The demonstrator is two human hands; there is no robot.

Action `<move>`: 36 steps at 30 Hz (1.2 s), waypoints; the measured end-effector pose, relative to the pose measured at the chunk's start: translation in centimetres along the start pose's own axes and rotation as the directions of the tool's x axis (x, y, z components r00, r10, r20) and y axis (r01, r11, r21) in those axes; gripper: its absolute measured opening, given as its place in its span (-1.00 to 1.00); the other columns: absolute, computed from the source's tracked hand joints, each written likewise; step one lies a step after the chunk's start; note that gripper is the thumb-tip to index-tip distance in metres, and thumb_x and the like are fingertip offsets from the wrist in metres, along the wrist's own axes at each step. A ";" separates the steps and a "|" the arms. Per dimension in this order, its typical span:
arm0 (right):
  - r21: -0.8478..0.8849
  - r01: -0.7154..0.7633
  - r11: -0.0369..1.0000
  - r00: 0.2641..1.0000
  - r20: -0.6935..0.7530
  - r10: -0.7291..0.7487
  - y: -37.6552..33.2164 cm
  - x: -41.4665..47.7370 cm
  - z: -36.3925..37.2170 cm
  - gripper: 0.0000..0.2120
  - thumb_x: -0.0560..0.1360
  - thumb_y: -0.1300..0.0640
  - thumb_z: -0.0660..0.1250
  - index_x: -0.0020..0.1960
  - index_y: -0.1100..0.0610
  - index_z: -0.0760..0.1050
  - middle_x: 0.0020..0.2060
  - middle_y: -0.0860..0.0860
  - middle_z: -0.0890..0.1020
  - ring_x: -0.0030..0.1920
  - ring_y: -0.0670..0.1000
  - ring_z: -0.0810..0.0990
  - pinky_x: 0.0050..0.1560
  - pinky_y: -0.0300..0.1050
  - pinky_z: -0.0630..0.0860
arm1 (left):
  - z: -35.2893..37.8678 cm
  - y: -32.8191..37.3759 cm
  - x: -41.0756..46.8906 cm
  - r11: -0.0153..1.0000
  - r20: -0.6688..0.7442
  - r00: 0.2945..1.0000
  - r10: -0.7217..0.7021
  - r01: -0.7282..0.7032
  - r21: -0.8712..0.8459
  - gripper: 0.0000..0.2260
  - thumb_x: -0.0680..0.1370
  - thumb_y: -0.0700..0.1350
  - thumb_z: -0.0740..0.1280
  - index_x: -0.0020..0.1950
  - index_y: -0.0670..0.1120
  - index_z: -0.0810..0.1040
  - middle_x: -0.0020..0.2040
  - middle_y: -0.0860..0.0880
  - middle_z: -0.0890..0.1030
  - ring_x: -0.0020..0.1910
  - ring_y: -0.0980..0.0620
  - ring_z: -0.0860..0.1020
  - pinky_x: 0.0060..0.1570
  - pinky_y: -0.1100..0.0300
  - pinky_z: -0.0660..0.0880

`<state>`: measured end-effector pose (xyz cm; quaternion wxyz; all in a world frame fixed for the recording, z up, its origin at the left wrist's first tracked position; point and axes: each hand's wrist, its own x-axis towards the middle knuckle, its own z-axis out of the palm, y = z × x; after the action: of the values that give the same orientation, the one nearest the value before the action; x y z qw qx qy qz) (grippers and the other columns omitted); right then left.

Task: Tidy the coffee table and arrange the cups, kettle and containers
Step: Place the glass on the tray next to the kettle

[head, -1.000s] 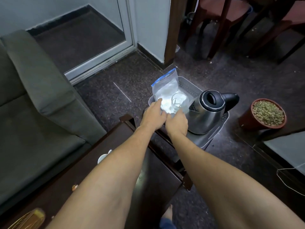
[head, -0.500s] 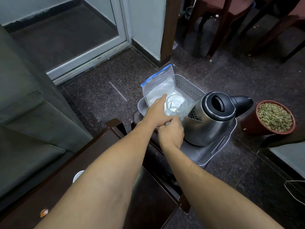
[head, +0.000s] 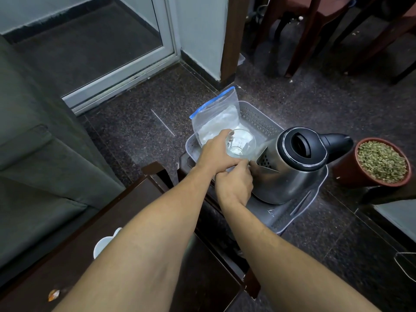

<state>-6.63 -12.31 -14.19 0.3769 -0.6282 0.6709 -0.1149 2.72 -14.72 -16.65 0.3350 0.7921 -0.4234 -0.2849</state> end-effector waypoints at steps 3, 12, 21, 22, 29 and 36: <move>-0.015 0.036 0.999 0.999 -0.009 -0.036 0.1 -0.5 -0.2 -0.51 0.55 0.17 0.31 0.43 0.25 0.31 0.30 0.19 0.54 0.27 0.27 0.55 0.17 0.09 0.48 | -1.2 0.2 -0.7 1.000 -0.019 1.000 -0.015 0.015 0.008 -0.16 0.22 0.19 0.63 0.43 0.04 0.41 0.27 0.04 0.61 0.23 -0.02 0.56 0.14 0.16 0.46; 0.122 0.300 0.946 0.953 -0.071 -0.294 -1.1 -6.8 -0.7 -0.39 0.46 0.04 0.43 0.48 -0.03 0.35 0.33 0.00 0.48 0.33 0.09 0.49 0.22 0.08 0.51 | -10.8 0.5 -7.6 0.997 -0.040 0.999 -0.010 0.013 0.075 -0.19 0.18 0.15 0.62 0.40 0.08 0.48 0.21 0.10 0.65 0.23 0.02 0.59 0.29 0.06 0.50; 0.266 0.538 0.800 0.819 0.060 -0.571 -1.0 -20.3 2.9 -0.36 0.31 0.09 0.49 0.36 -0.16 0.43 0.15 -0.18 0.66 0.19 -0.09 0.62 0.23 0.00 0.57 | -19.9 -4.6 -24.8 0.997 -0.147 0.987 -0.067 0.073 0.034 -0.19 0.16 0.19 0.62 0.38 0.09 0.50 0.15 0.04 0.69 0.10 0.01 0.67 0.14 0.02 0.61; 0.276 0.554 0.786 0.800 0.087 -0.594 -0.6 -22.2 3.5 -0.36 0.31 0.06 0.50 0.34 -0.23 0.43 0.13 -0.21 0.65 0.17 -0.12 0.62 0.22 -0.03 0.58 | -20.6 -5.7 -27.1 0.996 -0.152 0.985 -0.088 0.087 -0.008 -0.18 0.14 0.20 0.62 0.37 0.09 0.51 0.14 0.04 0.70 0.10 0.02 0.67 0.13 0.00 0.62; 0.257 0.575 0.777 0.692 0.353 -0.629 4.4 -35.0 8.8 -0.35 0.24 -0.01 0.53 0.23 -0.29 0.34 -0.06 -0.26 0.61 0.02 -0.09 0.63 -0.02 -0.19 0.50 | -21.5 -13.9 -44.1 0.935 -0.250 0.920 -0.301 0.233 -0.266 -0.11 0.15 0.08 0.68 0.45 0.03 0.49 0.25 0.04 0.66 0.22 0.08 0.64 0.20 0.00 0.61; 0.278 0.575 0.769 0.537 0.580 -0.612 10.7 -43.9 13.0 -0.37 0.27 0.10 0.46 0.17 -0.39 0.30 -0.09 -0.50 0.59 -0.05 -0.44 0.58 -0.11 -0.55 0.41 | -17.6 -20.7 -57.0 0.841 -0.321 0.813 -0.486 0.335 -0.424 -0.14 0.29 -0.14 0.68 0.53 0.03 0.40 0.26 0.17 0.61 0.26 0.26 0.56 0.10 0.33 0.60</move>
<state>-9.49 34.62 -14.04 0.5373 -0.8069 0.2435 -0.0318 -1.70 48.08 -12.30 0.4812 0.8354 -0.1005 -0.2460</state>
